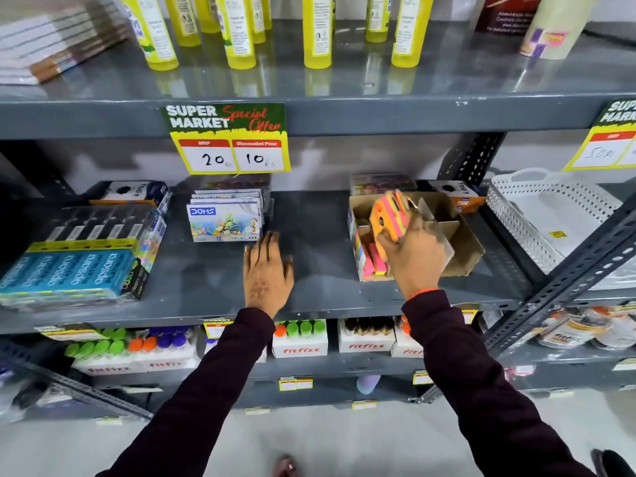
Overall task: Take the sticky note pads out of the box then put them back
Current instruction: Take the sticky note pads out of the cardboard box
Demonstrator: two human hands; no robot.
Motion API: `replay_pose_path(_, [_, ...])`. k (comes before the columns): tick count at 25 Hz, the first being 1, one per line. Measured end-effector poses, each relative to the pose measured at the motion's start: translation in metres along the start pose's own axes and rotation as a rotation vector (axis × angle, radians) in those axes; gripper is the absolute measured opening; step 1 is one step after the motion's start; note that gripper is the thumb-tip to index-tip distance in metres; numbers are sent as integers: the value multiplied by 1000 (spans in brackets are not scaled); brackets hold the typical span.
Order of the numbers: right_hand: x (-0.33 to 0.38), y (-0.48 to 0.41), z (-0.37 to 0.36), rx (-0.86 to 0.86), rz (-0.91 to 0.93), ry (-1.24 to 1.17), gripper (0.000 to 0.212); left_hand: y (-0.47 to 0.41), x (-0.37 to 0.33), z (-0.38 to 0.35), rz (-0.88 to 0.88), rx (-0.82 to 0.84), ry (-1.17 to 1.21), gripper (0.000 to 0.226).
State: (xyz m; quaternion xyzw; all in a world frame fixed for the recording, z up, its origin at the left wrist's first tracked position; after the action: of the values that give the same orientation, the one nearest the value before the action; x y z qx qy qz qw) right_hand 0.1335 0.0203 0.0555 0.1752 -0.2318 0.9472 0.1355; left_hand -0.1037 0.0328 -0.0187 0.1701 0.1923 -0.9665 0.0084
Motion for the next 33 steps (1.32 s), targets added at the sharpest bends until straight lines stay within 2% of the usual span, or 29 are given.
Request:
replay_pose_path(3, [48,28,-10,60,182,-33,54,12,23,5,5,43,41,59])
replay_pose_path(5, [74,38,-27,70,341,31,50,19,42,8,-5,115,55,67])
replay_pose_path(6, [83,40,-39,130,383,88,51,23,54,10,-7,162,54,72])
replay_pose_path(8, [87,39,-61,244,403,232,52,32,75,11,-16,281,59,82])
replay_pose_path(12, [75,48,-92,242,469,380,47,53,119,8,-54,559,-25,101])
replay_pose_path(14, [72,52,-104,397,429,345,47,59,133,7,-82,612,-118,104])
replay_pose_path(16, [74,57,-112,434,417,320,43,60,142,5,-122,612,-197,102])
replay_pose_path(19, [83,57,-106,429,375,270,41,55,148,4,-157,504,-261,95])
replay_pose_path(23, [82,38,-93,348,299,220,32,55,153,2,-170,410,-243,98])
replay_pose_path(28, [71,21,-101,621,165,283,46,55,165,3,-105,360,-203,95])
replay_pose_path(30, [73,15,-100,634,161,265,52,55,165,3,-70,347,-218,93])
replay_pose_path(33, [81,9,-91,523,200,272,53,56,163,3,-44,328,-202,88])
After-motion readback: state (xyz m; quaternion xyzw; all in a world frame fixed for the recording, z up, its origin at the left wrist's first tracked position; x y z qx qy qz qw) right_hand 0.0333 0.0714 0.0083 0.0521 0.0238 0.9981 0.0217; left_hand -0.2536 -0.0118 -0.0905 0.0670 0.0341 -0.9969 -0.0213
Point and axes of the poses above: each hand's wrist, its own y-axis away from the middle knuckle, its own z-axis out of the back of the hand, x = y × z, the point moved 3 cm from there along -y, towards the middle knuckle, and after that the axes turned 1 degree about z, right-handed, at the moved point
